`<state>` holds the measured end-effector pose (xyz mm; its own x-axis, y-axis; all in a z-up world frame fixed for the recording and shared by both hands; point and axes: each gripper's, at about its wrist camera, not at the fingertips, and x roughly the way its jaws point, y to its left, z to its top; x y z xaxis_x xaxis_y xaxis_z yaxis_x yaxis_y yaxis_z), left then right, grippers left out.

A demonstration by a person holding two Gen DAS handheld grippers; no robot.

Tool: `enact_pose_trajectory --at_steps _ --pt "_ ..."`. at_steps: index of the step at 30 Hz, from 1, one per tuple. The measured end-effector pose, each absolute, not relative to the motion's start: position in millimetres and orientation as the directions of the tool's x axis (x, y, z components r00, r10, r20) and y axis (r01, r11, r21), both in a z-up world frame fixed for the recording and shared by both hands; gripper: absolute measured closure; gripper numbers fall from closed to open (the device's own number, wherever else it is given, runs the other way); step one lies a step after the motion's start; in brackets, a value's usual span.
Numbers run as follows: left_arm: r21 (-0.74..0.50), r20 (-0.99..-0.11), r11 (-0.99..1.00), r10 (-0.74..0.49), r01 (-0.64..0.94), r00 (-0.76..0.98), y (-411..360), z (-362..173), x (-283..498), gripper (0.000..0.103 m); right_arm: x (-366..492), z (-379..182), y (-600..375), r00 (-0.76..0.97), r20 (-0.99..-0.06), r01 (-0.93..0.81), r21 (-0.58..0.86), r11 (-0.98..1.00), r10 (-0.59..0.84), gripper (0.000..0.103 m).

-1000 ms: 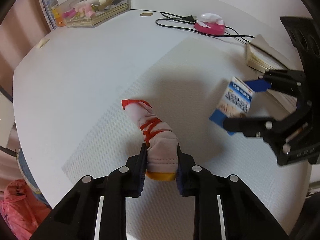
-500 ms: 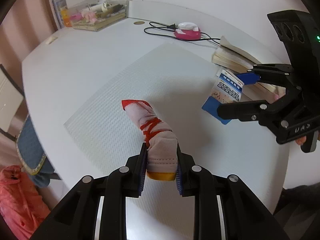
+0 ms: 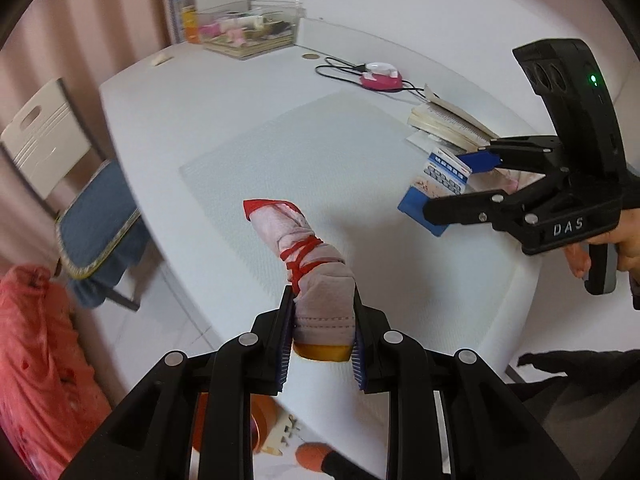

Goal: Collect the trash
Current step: 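Carry the sock toy and nasal-drop box down over the orange bin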

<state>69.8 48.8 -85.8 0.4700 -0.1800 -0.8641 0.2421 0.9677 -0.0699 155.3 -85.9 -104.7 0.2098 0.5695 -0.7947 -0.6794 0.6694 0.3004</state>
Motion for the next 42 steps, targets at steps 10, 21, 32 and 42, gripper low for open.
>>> enact_pose_trajectory --at_steps 10,21,32,42 --pt "-0.083 -0.861 0.994 -0.108 0.071 0.496 92.4 -82.9 10.7 0.077 111.2 -86.0 -16.8 0.118 -0.778 -0.787 0.306 0.536 0.617 0.032" --pt "-0.109 -0.870 0.985 -0.028 -0.136 0.492 161.9 -98.1 -42.8 0.077 49.4 -82.9 107.8 -0.029 -0.776 -0.888 0.309 0.340 0.630 0.032" --pt "-0.128 -0.895 0.957 0.001 -0.259 0.446 231.5 -139.6 -69.3 0.077 -6.1 -114.0 219.7 -0.147 -0.789 -0.910 0.344 0.232 0.596 0.032" --pt "-0.178 -0.917 0.945 -0.058 -0.273 0.394 277.9 -193.5 -74.4 0.077 -18.5 -183.8 286.4 -0.186 -0.827 -0.894 0.367 0.258 0.531 0.032"
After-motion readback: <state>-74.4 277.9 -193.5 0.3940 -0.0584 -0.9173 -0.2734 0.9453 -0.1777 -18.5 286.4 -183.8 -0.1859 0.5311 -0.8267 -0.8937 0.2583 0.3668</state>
